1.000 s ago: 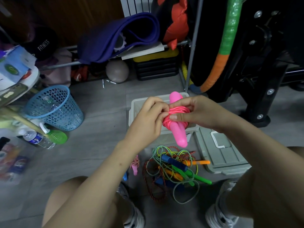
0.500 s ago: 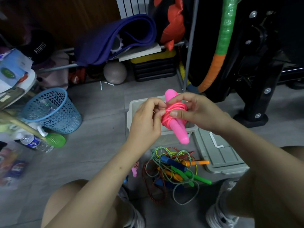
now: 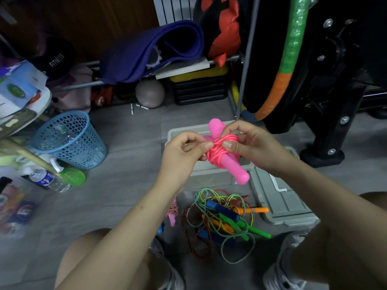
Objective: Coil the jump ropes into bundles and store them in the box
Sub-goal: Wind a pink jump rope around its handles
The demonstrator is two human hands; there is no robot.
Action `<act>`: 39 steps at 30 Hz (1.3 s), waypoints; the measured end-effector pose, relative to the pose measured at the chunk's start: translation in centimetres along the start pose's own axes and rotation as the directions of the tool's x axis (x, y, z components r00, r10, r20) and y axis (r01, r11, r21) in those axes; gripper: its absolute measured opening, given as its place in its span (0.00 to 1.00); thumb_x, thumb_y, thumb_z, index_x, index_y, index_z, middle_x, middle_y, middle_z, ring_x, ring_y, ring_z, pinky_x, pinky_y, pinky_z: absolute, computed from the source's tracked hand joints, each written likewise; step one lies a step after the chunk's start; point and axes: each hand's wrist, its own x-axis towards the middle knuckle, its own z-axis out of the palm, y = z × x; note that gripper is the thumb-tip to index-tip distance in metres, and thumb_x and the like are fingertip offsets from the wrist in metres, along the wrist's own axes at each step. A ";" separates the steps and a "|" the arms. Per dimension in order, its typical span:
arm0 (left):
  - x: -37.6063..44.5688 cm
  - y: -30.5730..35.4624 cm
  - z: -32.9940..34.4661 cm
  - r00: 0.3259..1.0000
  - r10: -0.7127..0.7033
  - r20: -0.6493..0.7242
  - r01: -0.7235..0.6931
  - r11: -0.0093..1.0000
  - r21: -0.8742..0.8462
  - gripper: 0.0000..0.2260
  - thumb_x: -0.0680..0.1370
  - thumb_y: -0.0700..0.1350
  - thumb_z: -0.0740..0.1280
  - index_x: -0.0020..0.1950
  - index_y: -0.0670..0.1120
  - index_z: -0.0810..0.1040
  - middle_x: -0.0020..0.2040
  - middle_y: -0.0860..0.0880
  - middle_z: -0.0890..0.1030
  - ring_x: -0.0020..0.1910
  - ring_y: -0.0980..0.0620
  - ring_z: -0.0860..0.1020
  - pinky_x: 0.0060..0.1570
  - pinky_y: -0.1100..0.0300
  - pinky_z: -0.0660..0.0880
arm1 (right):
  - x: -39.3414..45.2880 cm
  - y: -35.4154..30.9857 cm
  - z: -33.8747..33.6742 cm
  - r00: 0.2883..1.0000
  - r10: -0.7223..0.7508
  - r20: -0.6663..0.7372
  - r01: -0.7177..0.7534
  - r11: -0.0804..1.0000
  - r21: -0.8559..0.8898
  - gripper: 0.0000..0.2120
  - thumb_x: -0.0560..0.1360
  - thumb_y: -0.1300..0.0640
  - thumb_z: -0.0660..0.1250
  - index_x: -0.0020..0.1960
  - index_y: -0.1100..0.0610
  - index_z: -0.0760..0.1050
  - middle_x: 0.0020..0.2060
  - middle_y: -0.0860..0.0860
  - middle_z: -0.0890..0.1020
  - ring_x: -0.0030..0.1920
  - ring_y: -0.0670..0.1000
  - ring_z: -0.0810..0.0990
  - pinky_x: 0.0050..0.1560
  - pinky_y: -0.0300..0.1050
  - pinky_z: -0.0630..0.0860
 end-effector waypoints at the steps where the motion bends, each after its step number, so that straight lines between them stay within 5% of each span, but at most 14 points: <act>1: -0.2 0.0 -0.1 0.999 0.003 -0.043 -0.003 1.000 0.006 0.08 0.72 0.33 0.71 0.38 0.45 0.77 0.32 0.54 0.81 0.30 0.59 0.77 0.36 0.66 0.75 | 0.0 0.3 0.2 1.000 0.003 -0.018 -0.003 1.000 0.010 0.08 0.69 0.55 0.67 0.47 0.54 0.72 0.37 0.59 0.82 0.36 0.50 0.80 0.37 0.44 0.76; 7: -0.3 0.2 0.0 0.987 0.023 -0.157 -0.008 0.995 0.096 0.10 0.69 0.37 0.75 0.33 0.50 0.80 0.32 0.60 0.81 0.33 0.65 0.77 0.39 0.72 0.73 | 0.0 1.7 1.5 0.976 -0.092 -0.196 0.094 0.996 0.001 0.07 0.71 0.56 0.70 0.44 0.52 0.71 0.39 0.59 0.80 0.41 0.60 0.80 0.42 0.53 0.76; 11: -0.2 -0.1 0.5 0.975 -0.124 -0.185 0.125 0.992 -0.003 0.04 0.70 0.40 0.74 0.36 0.46 0.82 0.30 0.54 0.81 0.31 0.60 0.77 0.39 0.69 0.74 | -0.3 2.0 2.2 0.945 -0.189 -0.268 0.158 0.978 -0.134 0.06 0.70 0.49 0.70 0.42 0.45 0.72 0.39 0.52 0.80 0.42 0.62 0.79 0.46 0.60 0.77; 14: -0.2 -0.3 0.8 0.954 -0.241 -0.179 0.208 0.960 -0.186 0.03 0.71 0.37 0.72 0.38 0.43 0.82 0.30 0.52 0.81 0.30 0.59 0.77 0.39 0.66 0.75 | -0.3 1.8 2.6 0.911 -0.302 -0.281 0.208 0.925 -0.319 0.08 0.73 0.52 0.69 0.42 0.40 0.71 0.39 0.46 0.80 0.40 0.50 0.80 0.42 0.47 0.77; 22: 0.4 -0.5 0.8 0.935 -0.348 -0.070 0.300 0.880 -0.369 0.02 0.72 0.34 0.69 0.41 0.39 0.80 0.33 0.48 0.83 0.37 0.53 0.81 0.48 0.64 0.78 | -0.2 1.9 3.1 0.826 -0.498 -0.263 0.291 0.777 -0.558 0.04 0.73 0.58 0.70 0.46 0.58 0.77 0.41 0.43 0.74 0.42 0.32 0.73 0.43 0.24 0.66; 30: 0.8 -0.4 1.4 0.940 -0.339 0.037 0.330 0.875 -0.355 0.04 0.75 0.34 0.66 0.43 0.39 0.80 0.36 0.48 0.82 0.39 0.54 0.79 0.47 0.65 0.77 | -0.5 1.3 2.6 0.863 -0.342 -0.371 0.119 0.853 -0.508 0.12 0.73 0.50 0.70 0.43 0.42 0.66 0.37 0.45 0.78 0.36 0.44 0.77 0.36 0.36 0.71; 35: 0.4 -0.2 2.6 0.957 -0.279 -0.079 0.244 0.923 -0.298 0.07 0.75 0.35 0.68 0.38 0.42 0.80 0.36 0.47 0.81 0.40 0.51 0.78 0.52 0.58 0.75 | -0.1 1.4 3.3 0.826 -0.285 -0.486 0.042 0.892 -0.450 0.12 0.74 0.51 0.69 0.40 0.44 0.64 0.34 0.41 0.75 0.33 0.39 0.75 0.32 0.30 0.65; 39: 0.4 -0.3 3.1 0.975 -0.131 -0.177 0.120 0.990 -0.069 0.08 0.69 0.47 0.68 0.37 0.42 0.79 0.47 0.37 0.80 0.47 0.50 0.77 0.53 0.56 0.73 | 0.3 1.2 3.6 0.818 -0.251 -0.519 0.003 0.903 -0.431 0.10 0.75 0.51 0.68 0.43 0.51 0.66 0.33 0.39 0.75 0.34 0.35 0.74 0.32 0.28 0.66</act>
